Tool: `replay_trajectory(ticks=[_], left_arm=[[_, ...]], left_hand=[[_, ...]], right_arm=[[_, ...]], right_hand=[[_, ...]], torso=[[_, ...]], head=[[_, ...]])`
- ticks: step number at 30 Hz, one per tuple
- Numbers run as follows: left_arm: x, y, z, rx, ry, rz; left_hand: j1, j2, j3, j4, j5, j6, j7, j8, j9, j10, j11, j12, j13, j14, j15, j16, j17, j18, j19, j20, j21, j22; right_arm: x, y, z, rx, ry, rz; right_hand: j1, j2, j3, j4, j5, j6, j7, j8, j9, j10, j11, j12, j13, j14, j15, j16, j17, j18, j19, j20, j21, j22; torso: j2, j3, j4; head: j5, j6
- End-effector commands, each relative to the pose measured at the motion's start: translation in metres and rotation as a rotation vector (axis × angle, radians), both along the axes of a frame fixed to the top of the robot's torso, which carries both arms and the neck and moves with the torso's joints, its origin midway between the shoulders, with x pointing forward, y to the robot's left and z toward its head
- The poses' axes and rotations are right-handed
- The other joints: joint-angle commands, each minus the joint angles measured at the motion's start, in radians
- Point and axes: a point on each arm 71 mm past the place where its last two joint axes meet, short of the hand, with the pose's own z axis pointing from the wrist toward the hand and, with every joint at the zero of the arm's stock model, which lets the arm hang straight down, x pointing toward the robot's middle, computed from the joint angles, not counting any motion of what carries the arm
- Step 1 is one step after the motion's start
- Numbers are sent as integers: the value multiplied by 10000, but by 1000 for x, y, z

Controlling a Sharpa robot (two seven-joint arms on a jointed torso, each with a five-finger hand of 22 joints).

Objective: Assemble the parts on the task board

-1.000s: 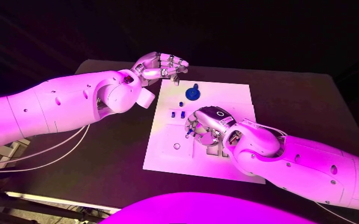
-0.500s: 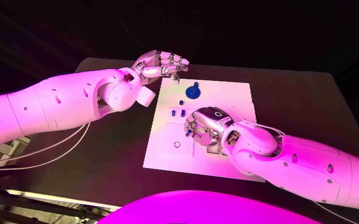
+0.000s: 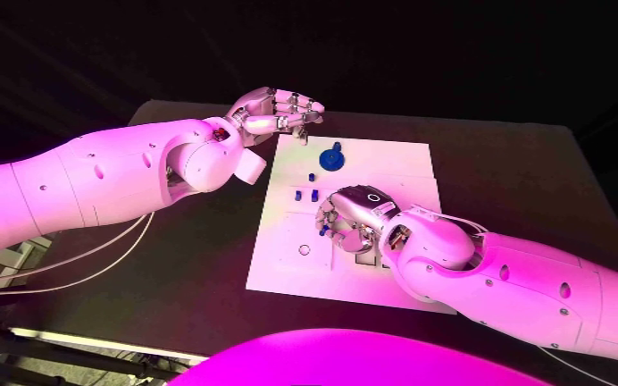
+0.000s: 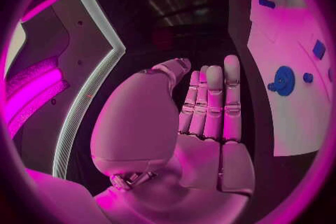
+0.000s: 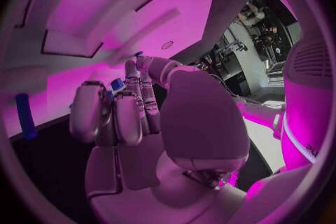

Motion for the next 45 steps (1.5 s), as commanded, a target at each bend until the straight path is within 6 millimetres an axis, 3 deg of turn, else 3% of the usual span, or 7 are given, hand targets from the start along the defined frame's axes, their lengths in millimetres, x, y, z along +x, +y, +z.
replay_trajectory(ticks=[1,8,11,21,27,35,45], left_arm=[[0,-1,1,-87,9,-123],[-1,-2,1,-84,31,-149],[-1,-2,1,-83,38,-156],[-1,-1,0,-55,137,-237],[-1,-1,0,-51,149,-247],[0,0,0,-47,100,-164],[0,3,0,-25,91,-97]], left_hand=[[29,-15,-56,-11,28,-66,37,27,-10,-79,-21,-50,-11,-22,75,11,11,51,67,29,-54,-13],[41,-3,-64,-3,31,-72,39,40,-12,-87,-17,-42,-9,-40,81,7,17,54,61,39,-73,-22],[52,10,-59,-3,34,-74,39,43,-13,-91,-17,-41,-9,-45,82,5,19,55,60,41,-77,-24],[80,27,-52,-8,37,-89,41,47,-17,-126,-10,-50,-14,-69,86,-6,21,56,51,45,-89,-28],[77,28,-55,-4,35,-95,45,48,-18,-137,-6,-53,-15,-78,89,-10,21,55,47,47,-94,-29],[82,32,-52,-5,35,-94,44,50,-18,-136,-7,-51,-14,-80,90,-10,22,55,46,47,-95,-30],[135,66,-37,-27,38,-77,38,74,-14,-115,-16,-24,-4,-94,86,-14,26,59,44,48,-101,-31]], right_arm=[[-2,1,-4,-431,41,63],[-4,5,-6,-619,150,293],[-5,6,-8,-646,290,455],[-4,5,-7,-487,256,441],[-3,1,-5,-257,54,217],[-6,-12,0,92,70,149],[-4,-43,27,762,138,-290]], right_hand=[[-35,81,11,-65,3,39,54,24,14,552,-456,14,6,445,-51,-54,-1,-104,-11,5,-55,826],[-286,32,-121,-75,-4,-79,113,-26,64,434,-395,-150,-11,399,7,-160,-156,-51,-138,51,-366,705],[-569,-116,-350,-36,263,-235,181,-125,73,-52,-253,-470,-118,267,119,-470,-547,119,-531,137,-1362,252],[-703,-221,-452,-54,330,-353,231,-230,56,-530,-139,-511,-237,262,209,-486,-578,128,-546,230,-1458,221],[-776,-571,-617,-174,360,-919,344,-683,-116,-1706,83,-459,-518,118,396,-740,-951,219,-731,400,-2050,-32],[-569,-468,-1459,-247,381,-1299,160,-1053,-258,-2798,272,-219,-735,-313,556,-1375,-1897,408,-1195,560,-3276,-567],[-409,-270,-1902,-164,468,-1256,192,-1173,-324,-2854,243,253,-698,-186,542,-1075,-1667,356,-990,567,-2954,-412]], torso=[[0,4,-9],[1,5,0],[-1,-1,7],[-7,2,-2],[-9,4,-4],[-21,1,-2],[-14,12,-31]], head=[[-6,-4],[-27,-5],[-38,-33],[-61,26],[-89,21],[-168,69],[-266,183]])
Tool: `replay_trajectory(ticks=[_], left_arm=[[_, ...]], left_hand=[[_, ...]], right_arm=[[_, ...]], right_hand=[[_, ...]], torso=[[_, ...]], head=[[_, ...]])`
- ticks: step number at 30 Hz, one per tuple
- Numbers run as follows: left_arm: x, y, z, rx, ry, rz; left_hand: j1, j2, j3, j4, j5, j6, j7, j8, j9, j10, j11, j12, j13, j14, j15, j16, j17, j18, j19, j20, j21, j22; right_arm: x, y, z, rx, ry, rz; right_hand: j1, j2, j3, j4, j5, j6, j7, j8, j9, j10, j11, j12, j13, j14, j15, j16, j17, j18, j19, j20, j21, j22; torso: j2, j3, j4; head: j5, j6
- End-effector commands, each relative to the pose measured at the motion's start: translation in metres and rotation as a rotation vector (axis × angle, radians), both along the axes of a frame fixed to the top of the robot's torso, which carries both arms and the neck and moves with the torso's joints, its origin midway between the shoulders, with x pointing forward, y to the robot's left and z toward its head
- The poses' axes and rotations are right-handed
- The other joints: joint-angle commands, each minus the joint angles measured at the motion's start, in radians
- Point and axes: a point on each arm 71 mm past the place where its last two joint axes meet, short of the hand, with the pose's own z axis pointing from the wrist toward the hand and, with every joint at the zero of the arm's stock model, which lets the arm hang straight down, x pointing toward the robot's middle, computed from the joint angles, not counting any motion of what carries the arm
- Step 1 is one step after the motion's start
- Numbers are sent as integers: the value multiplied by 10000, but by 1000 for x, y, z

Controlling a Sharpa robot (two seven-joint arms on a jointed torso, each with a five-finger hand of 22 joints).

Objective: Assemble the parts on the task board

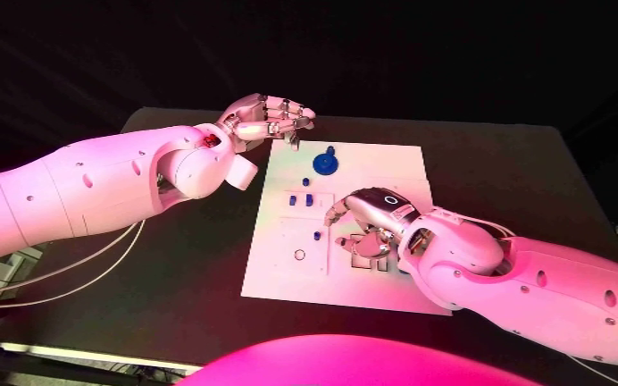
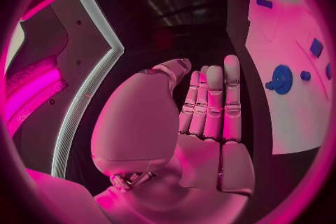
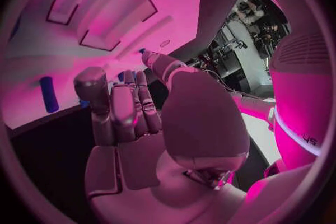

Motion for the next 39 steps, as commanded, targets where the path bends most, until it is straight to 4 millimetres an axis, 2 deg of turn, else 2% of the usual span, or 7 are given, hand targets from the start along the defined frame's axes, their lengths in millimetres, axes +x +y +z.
replay_trajectory(ticks=[1,6,10,17,22,30,39], left_arm=[[0,-1,1,-117,-44,-117],[0,0,1,-117,-32,-124],[0,0,1,-119,-20,-141],[0,-1,0,-130,17,-218],[0,-1,0,-128,27,-232],[0,-1,0,-121,38,-268],[-1,-1,0,-118,45,-306]], left_hand=[[97,28,-37,-27,38,-42,3,72,-5,-43,-16,-25,-6,-56,47,-14,11,60,44,48,-64,-9],[97,28,-37,-27,38,-42,3,72,-5,-43,-16,-25,-6,-56,47,-14,11,60,44,48,-64,-9],[97,28,-37,-27,38,-42,3,72,-5,-43,-16,-25,-6,-56,47,-14,11,60,44,48,-64,-9],[97,28,-37,-27,38,-42,3,72,-5,-43,-16,-25,-6,-56,47,-14,11,60,44,48,-64,-9],[97,28,-37,-27,38,-42,3,72,-5,-43,-16,-25,-6,-56,47,-14,11,60,44,48,-64,-9],[105,30,-44,-29,33,-39,2,83,-4,-34,-17,-10,0,-59,46,-13,14,61,46,48,-65,-8],[105,30,-44,-29,33,-39,2,83,-4,-34,-17,-10,0,-59,46,-13,14,61,46,48,-65,-8]], right_arm=[[3,-11,11,570,110,-271],[15,-35,28,623,38,-874],[31,-56,42,312,-127,-1293],[47,-75,46,-217,-134,-1640],[53,-79,43,-487,-161,-1735],[57,-79,38,-878,-225,-1762],[57,-74,27,-1423,168,-1606]], right_hand=[[99,66,-51,31,67,50,67,-53,-21,60,-53,142,23,109,-19,133,122,27,173,-12,178,89],[156,108,86,50,85,168,161,-71,-43,262,-132,474,40,304,-88,462,468,-63,443,-76,720,351],[148,14,97,37,65,87,126,-145,-76,176,-115,513,7,330,-82,509,500,-74,471,-87,750,374],[118,-42,54,49,50,45,113,-184,-93,99,-104,527,-14,326,-68,518,500,-79,474,-83,756,383],[115,-46,49,50,49,45,112,-185,-93,96,-104,529,-15,322,-67,506,481,-75,465,-83,729,371],[138,-57,33,41,42,48,90,-193,-96,89,-103,562,-18,311,-60,493,454,-75,462,-84,724,373],[120,-36,52,94,34,65,84,-222,-106,358,-151,809,11,340,-86,560,510,-92,515,-111,842,442]], torso=[[2,6,-5],[-8,7,-29],[-13,9,-9],[11,14,7],[16,21,-24],[29,3,40],[18,0,17]], head=[[-45,55],[-131,134],[-213,198],[-272,266],[-271,265],[-327,242],[-276,170]])
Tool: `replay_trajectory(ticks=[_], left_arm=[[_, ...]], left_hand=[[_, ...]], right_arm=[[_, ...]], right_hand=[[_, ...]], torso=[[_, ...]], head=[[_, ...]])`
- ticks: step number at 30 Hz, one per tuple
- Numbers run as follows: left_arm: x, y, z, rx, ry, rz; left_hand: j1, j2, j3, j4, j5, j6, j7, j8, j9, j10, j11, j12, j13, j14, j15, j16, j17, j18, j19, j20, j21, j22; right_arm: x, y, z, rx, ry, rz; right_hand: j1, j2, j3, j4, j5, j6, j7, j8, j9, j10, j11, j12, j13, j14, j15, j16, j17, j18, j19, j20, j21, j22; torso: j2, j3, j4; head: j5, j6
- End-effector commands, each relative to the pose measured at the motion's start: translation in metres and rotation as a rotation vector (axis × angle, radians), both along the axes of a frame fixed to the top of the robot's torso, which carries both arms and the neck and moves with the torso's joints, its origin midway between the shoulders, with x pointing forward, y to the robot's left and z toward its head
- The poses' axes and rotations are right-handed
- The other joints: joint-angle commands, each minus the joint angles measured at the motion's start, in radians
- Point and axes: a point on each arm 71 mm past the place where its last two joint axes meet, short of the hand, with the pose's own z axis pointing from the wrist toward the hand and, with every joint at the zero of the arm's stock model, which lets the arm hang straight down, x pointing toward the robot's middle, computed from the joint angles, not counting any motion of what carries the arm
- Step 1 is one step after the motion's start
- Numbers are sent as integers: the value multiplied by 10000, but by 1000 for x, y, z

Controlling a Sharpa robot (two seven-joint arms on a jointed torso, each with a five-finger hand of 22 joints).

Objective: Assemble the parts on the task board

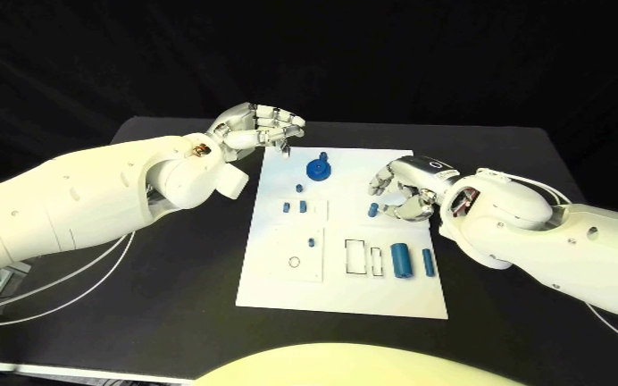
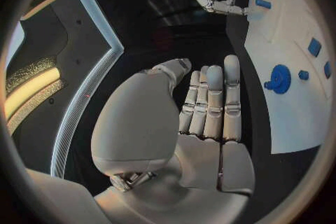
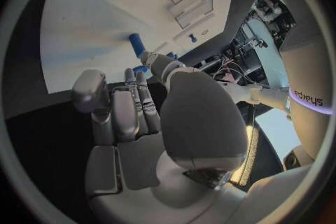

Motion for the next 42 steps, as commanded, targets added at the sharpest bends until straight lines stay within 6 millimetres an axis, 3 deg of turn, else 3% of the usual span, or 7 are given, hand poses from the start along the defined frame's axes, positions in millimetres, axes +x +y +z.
replay_trajectory(ticks=[1,13,24,34,38,39,42], left_arm=[[-1,-2,1,-115,3,-237],[-1,-3,1,-126,1,-275],[-1,-2,1,-119,2,-262],[-1,-2,1,-107,18,-258],[-1,-2,1,-104,28,-267],[-1,-2,1,-104,30,-269],[-1,-2,1,-104,34,-274]], left_hand=[[106,22,-53,-30,31,-45,3,48,-8,-38,-15,-7,0,-26,11,-14,11,60,46,48,-67,-9],[106,22,-53,-30,31,-45,3,48,-8,-38,-15,-7,0,-26,11,-14,11,60,46,48,-67,-9],[106,22,-53,-30,31,-45,3,48,-8,-38,-15,-7,0,-26,11,-14,11,60,46,48,-67,-9],[106,22,-53,-30,31,-45,3,48,-8,-38,-15,-7,0,-26,11,-14,11,60,46,48,-67,-9],[106,22,-53,-30,31,-45,3,48,-8,-38,-15,-7,0,-26,11,-14,11,60,46,48,-67,-9],[105,22,-54,-29,31,-46,4,49,-8,-38,-15,-6,1,-27,11,-14,12,60,46,49,-67,-9],[99,23,-66,-18,31,-57,7,54,-11,-41,-13,3,3,-32,13,-15,16,60,44,51,-72,-10]], right_arm=[[-1,2,-7,-558,323,173],[1,11,-17,-700,419,193],[2,12,-20,-614,382,76],[3,11,-21,-660,315,-11],[3,12,-20,-619,200,-34],[3,12,-20,-595,170,-37],[2,12,-19,-475,10,-35]], right_hand=[[-1,-79,-1,43,-4,-41,-23,-32,-10,73,-5,48,14,122,-17,63,20,-91,57,-1,32,14],[-32,-12,94,117,-31,19,-1,-28,-7,220,-49,148,5,168,-58,129,83,-115,130,-30,170,85],[-1,235,640,254,-229,355,38,104,74,773,-184,376,14,252,-175,246,192,-158,268,-134,399,223],[116,283,851,183,-352,413,32,133,103,801,-196,353,-2,256,-194,256,192,-165,286,-158,424,252],[258,434,1051,90,-614,598,15,246,177,1072,-247,454,39,263,-245,275,205,-190,340,-188,575,346],[337,537,1162,37,-963,679,-23,296,214,1360,-314,579,99,260,-308,270,190,-209,386,-221,705,419],[467,665,1305,-97,-1020,965,-100,458,310,1887,-475,777,232,240,-422,217,113,-246,473,-321,961,558]], torso=[[-8,-1,-19],[0,1,27],[-15,0,-26],[-19,3,-10],[-12,3,-13],[-12,3,-13],[-16,1,-16]], head=[[38,-34],[20,-64],[52,-95],[21,-87],[17,-80],[17,-80],[8,-81]])
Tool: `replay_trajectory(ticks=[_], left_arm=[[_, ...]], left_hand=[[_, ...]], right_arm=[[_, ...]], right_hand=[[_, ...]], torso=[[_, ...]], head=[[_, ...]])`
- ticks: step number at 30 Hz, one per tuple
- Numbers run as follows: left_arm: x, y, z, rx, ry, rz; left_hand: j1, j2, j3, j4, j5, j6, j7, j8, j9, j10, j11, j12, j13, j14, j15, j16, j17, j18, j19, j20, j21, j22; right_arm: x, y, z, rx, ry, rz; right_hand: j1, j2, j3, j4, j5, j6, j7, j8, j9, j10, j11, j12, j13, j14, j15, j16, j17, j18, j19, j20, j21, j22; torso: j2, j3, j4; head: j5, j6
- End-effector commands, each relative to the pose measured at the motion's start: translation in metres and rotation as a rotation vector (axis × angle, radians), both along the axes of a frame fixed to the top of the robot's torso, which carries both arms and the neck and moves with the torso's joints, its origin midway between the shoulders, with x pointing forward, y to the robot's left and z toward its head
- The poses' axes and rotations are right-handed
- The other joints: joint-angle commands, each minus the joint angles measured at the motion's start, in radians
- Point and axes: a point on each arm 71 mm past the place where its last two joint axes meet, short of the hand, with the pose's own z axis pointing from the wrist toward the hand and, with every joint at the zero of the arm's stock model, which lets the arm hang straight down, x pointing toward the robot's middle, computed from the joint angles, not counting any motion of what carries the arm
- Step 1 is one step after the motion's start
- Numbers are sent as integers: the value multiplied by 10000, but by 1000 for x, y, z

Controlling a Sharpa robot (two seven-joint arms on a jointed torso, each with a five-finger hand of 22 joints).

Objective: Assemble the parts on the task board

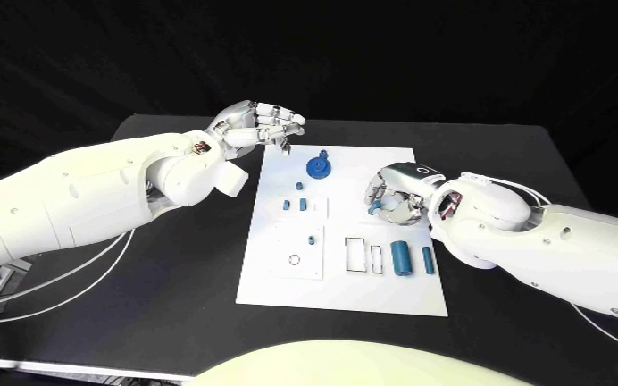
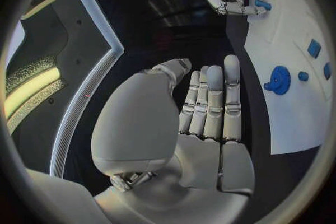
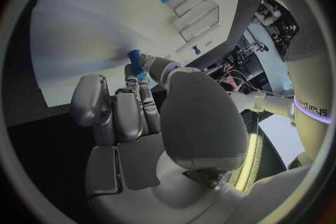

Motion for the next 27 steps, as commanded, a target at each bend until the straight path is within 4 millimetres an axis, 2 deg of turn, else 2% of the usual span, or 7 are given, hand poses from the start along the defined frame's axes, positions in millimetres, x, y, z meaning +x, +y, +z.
replay_trajectory(ticks=[1,6,13,20,27], left_arm=[[-1,-2,1,-104,-8,-206],[-1,-3,1,-108,-5,-216],[0,-3,1,-103,-9,-199],[0,-4,1,-111,-1,-230],[0,-6,1,-126,-4,-252]], left_hand=[[99,24,-66,-18,31,-57,7,56,-13,-42,-13,3,3,-33,14,-15,8,60,44,51,-32,-11],[99,24,-66,-18,31,-57,7,56,-13,-42,-13,3,3,-33,14,-15,8,60,44,51,-32,-11],[99,24,-66,-18,31,-57,7,56,-13,-42,-13,3,3,-33,14,-15,8,60,44,51,-32,-11],[91,28,-72,-8,31,-66,12,58,-15,-49,-10,6,4,-38,16,-17,10,60,42,52,-37,-12],[91,28,-72,-8,31,-66,12,58,-15,-49,-10,6,4,-38,16,-17,10,60,42,52,-37,-12]], right_arm=[[-1,0,2,103,-367,-33],[-3,2,4,267,-577,19],[-9,4,12,377,-684,187],[-12,9,37,541,-998,448],[-24,20,58,981,-1272,907]], right_hand=[[157,192,105,-87,-25,122,-35,76,45,775,-549,275,259,169,-74,6,-34,-145,87,-16,122,529],[227,246,284,-251,-229,332,-85,211,150,1187,-640,341,416,185,-159,0,-39,-187,159,-112,350,673],[234,236,337,-291,-279,370,-92,234,171,1247,-651,331,448,195,-170,14,-18,-204,186,-127,440,723],[228,206,383,-327,-219,400,-97,249,186,1286,-655,305,468,199,-177,18,-13,-214,202,-138,495,757],[220,188,397,-341,-207,417,-99,257,193,1305,-658,296,477,201,-180,19,-12,-220,211,-142,524,774]], torso=[[-1,-2,-2],[-2,-3,6],[-12,-12,1],[-24,-22,16],[-34,-13,-8]], head=[[-11,-1],[-15,2],[-29,-14],[-41,21],[-7,88]])
